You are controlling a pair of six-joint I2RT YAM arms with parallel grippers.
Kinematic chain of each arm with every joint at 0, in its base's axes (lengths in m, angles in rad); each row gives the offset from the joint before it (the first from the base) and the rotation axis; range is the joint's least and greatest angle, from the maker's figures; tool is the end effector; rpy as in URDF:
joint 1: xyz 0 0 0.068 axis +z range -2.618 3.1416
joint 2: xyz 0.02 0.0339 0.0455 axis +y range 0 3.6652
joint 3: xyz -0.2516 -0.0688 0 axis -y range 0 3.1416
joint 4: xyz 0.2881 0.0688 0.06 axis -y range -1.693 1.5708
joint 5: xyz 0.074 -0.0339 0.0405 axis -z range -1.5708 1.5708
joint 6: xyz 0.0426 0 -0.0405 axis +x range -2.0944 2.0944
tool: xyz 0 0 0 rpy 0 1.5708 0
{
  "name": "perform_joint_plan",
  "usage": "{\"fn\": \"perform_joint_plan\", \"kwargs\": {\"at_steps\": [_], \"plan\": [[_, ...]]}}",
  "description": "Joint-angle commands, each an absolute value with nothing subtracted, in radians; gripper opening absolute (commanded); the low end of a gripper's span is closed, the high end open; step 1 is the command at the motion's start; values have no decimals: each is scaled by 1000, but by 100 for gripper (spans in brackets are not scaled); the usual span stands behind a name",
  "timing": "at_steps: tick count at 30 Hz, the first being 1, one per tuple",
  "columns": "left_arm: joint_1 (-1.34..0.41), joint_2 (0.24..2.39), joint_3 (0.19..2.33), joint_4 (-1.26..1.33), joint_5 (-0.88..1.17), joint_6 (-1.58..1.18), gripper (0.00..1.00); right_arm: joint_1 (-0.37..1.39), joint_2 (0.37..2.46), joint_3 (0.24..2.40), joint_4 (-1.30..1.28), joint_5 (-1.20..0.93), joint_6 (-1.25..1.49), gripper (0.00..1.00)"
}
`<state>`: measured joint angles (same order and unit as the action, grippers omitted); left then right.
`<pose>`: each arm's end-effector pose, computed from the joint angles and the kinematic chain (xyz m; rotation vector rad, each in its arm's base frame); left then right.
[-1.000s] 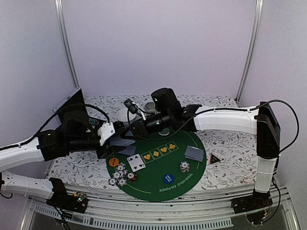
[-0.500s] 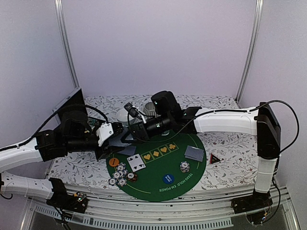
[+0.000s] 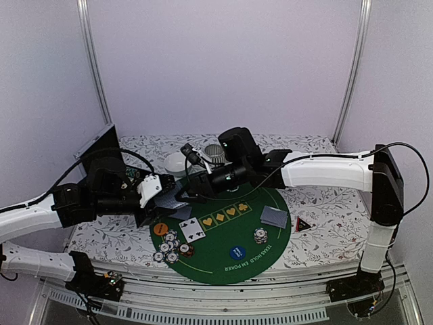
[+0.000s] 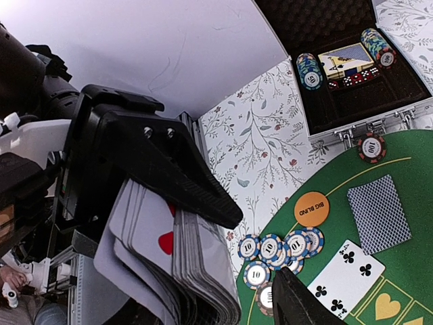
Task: Distribute texas hold em gaming equipment
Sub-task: Pick up the poker card from the face-down deck piles.
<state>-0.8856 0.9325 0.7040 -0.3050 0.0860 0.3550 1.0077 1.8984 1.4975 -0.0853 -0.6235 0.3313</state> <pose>0.1646 -0.2072 0.2495 1.2795 1.7012 -0.4068 0.2382 0.4239 0.2438 -1.1598 1.9795 1.4113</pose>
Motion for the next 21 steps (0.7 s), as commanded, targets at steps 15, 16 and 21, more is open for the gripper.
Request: {"fn": "perform_joint_plan", "kwargs": {"at_steps": [15,16,21], "plan": [[-884,945,716,-295,89,345,42,994,1802,1465,-171,-546,289,35],[-885,946,716,-295,87,345,43,994,1800,1464,-173,-548,288,33],[-885,946,715,-296,85,345,42,994,1784,1464,-195,-544,283,22]]}}
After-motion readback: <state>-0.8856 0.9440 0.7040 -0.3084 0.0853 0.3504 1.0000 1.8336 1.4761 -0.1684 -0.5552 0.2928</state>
